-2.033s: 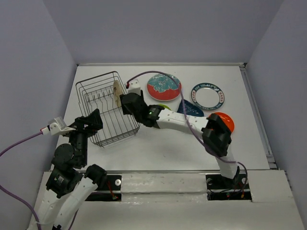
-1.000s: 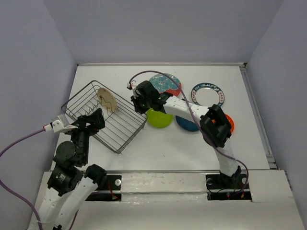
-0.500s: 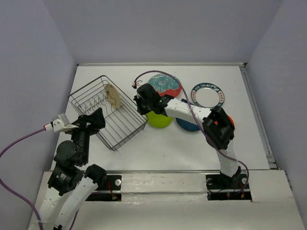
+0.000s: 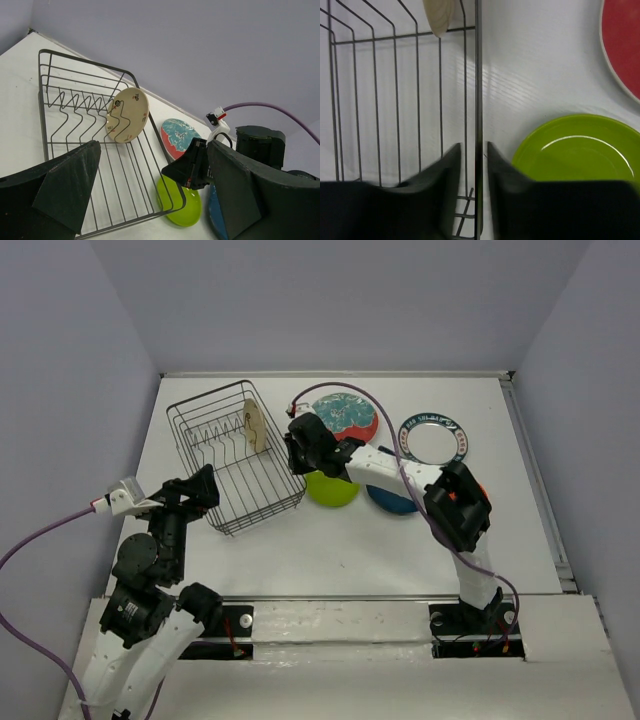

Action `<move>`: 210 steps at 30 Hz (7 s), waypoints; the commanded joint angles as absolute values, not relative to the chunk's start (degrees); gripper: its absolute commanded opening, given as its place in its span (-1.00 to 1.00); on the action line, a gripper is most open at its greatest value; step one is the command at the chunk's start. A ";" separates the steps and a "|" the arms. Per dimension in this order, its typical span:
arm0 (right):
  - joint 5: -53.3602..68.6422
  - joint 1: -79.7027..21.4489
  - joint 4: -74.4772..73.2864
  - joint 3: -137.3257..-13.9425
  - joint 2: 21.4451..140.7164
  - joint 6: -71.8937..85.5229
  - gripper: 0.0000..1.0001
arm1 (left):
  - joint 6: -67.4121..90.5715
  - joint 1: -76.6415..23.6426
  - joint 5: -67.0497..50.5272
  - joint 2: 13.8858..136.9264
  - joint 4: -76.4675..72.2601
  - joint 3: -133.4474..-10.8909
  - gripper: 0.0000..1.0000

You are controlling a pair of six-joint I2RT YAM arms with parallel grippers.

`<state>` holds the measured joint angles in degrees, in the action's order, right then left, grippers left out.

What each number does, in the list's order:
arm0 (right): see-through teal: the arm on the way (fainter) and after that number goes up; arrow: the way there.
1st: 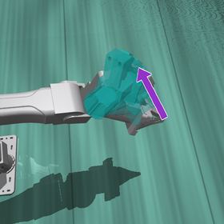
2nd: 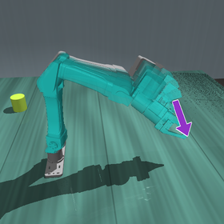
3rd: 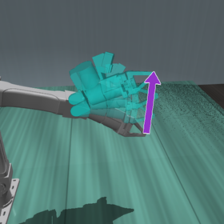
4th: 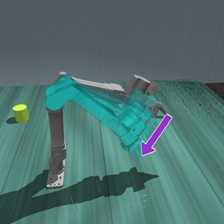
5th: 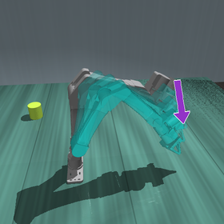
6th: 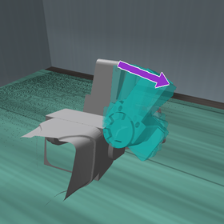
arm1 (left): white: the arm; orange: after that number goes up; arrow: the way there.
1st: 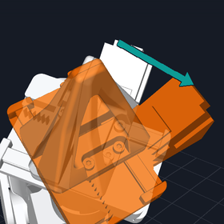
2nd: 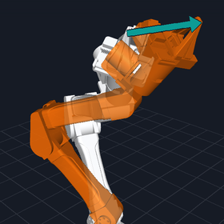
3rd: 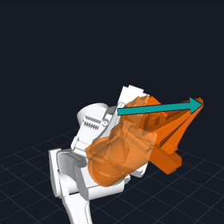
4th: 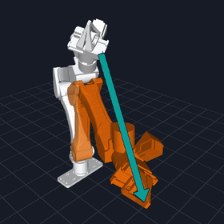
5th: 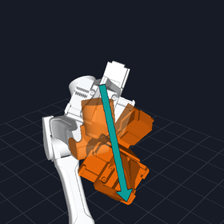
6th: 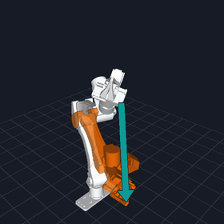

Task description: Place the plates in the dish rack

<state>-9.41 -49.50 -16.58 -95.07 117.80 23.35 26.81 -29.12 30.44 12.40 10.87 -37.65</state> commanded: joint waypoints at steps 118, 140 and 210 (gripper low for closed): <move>-70.83 -61.70 8.87 -148.10 151.53 -13.00 -0.87 | 24.17 -30.59 33.22 7.21 8.88 -39.02 0.98; -76.82 -63.37 32.51 -141.33 150.20 -28.82 -0.87 | 24.26 -30.76 32.78 7.91 8.79 -39.02 0.98; -7.82 -18.54 -1.59 -31.02 70.74 46.67 0.36 | 22.85 -30.85 26.81 9.23 7.03 -38.06 0.98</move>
